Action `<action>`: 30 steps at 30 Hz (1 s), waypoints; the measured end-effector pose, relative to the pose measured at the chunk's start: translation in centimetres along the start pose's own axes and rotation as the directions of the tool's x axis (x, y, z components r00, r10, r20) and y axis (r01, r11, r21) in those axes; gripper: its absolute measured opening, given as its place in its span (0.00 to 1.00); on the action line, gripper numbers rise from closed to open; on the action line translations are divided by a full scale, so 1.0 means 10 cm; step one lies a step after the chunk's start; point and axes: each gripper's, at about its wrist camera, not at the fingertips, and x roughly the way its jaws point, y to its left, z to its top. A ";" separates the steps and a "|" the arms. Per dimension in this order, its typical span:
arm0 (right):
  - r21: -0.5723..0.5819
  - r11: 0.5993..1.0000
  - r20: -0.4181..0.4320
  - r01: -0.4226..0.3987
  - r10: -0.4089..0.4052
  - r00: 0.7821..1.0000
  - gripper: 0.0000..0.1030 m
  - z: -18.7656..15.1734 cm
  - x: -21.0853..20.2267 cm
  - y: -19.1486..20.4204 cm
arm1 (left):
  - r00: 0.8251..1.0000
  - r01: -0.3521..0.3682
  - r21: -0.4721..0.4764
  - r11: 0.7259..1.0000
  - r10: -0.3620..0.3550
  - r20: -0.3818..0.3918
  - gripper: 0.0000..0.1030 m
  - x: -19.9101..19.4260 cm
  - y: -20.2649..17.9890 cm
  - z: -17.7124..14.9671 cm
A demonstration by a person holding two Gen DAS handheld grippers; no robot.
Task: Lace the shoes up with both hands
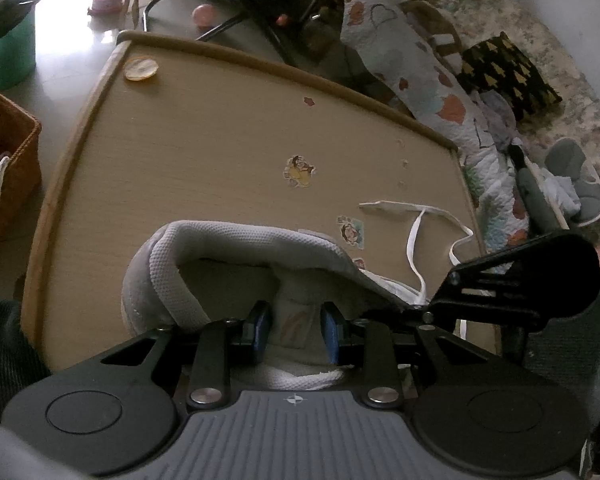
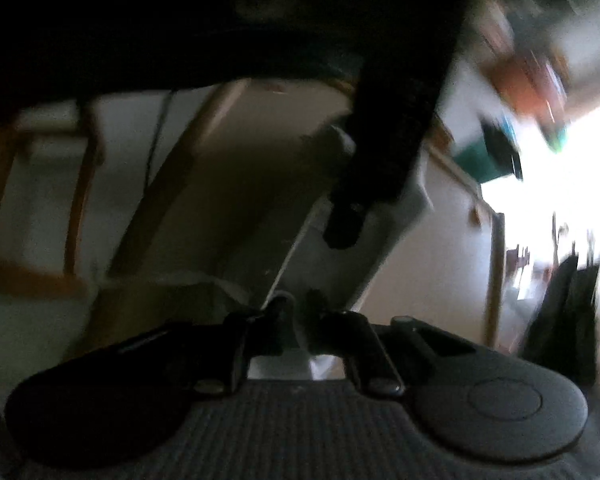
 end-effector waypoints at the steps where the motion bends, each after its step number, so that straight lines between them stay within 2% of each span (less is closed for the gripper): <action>1: 0.112 0.994 -0.005 -0.018 0.019 1.000 0.05 0.02 0.00 -0.08 | 1.000 -0.001 0.003 1.000 0.001 0.000 0.31 0.00 0.00 0.00; 3: 0.310 0.949 0.007 -0.064 0.065 0.998 0.04 0.00 0.00 -0.25 | 1.000 -0.001 0.006 1.000 0.001 -0.001 0.31 0.00 0.00 0.00; 4: 0.402 0.911 0.021 -0.090 0.089 0.996 0.04 -0.02 0.00 -0.33 | 1.000 -0.001 0.007 1.000 0.001 -0.001 0.31 0.00 0.00 0.01; 8: 0.667 0.730 0.081 -0.145 0.123 0.989 0.03 -0.18 0.01 -0.49 | 1.000 -0.011 0.018 1.000 0.011 0.003 0.31 0.00 -0.01 0.01; 10: 0.772 0.610 0.129 -0.177 0.123 0.984 0.02 -0.30 0.00 -0.52 | 1.000 -0.017 0.025 1.000 0.017 0.005 0.31 0.01 -0.02 0.01; 12: 0.857 0.468 0.183 -0.214 0.112 0.977 0.02 -0.43 -0.01 -0.54 | 1.000 -0.019 0.026 0.999 0.019 0.006 0.31 0.00 -0.03 0.01; 13: 0.894 0.380 0.213 -0.236 0.102 0.972 0.02 -0.51 -0.01 -0.54 | 1.000 -0.020 0.027 0.999 0.020 0.006 0.31 0.00 -0.03 0.01; 15: 0.937 0.229 0.252 -0.264 0.079 0.964 0.02 -0.64 -0.02 -0.52 | 1.000 -0.019 0.026 0.999 0.019 0.007 0.31 0.01 -0.02 0.01; 17: 0.953 0.112 0.276 -0.280 0.046 0.960 0.02 -0.74 -0.03 -0.48 | 1.000 -0.018 0.026 1.000 0.018 0.007 0.31 0.01 0.00 0.00; 21: 0.961 -0.027 0.273 -0.274 -0.036 0.961 0.02 -0.84 -0.11 -0.41 | 1.000 -0.015 0.032 0.999 0.015 0.005 0.31 0.02 0.00 0.00; 26: 0.926 -0.202 0.306 -0.319 -0.095 0.947 0.02 -1.01 -0.13 -0.29 | 1.000 -0.014 0.051 0.999 0.014 -0.001 0.31 0.02 -0.01 0.00; 28: 0.906 -0.255 0.317 -0.339 -0.122 0.940 0.02 -1.08 -0.13 -0.25 | 1.000 -0.016 0.062 0.998 0.016 -0.002 0.31 0.02 -0.01 -0.01; 30: 0.887 -0.290 0.330 -0.358 -0.142 0.933 0.02 -1.11 -0.11 -0.24 | 1.000 -0.016 0.068 0.998 0.017 -0.003 0.31 0.02 -0.01 -0.01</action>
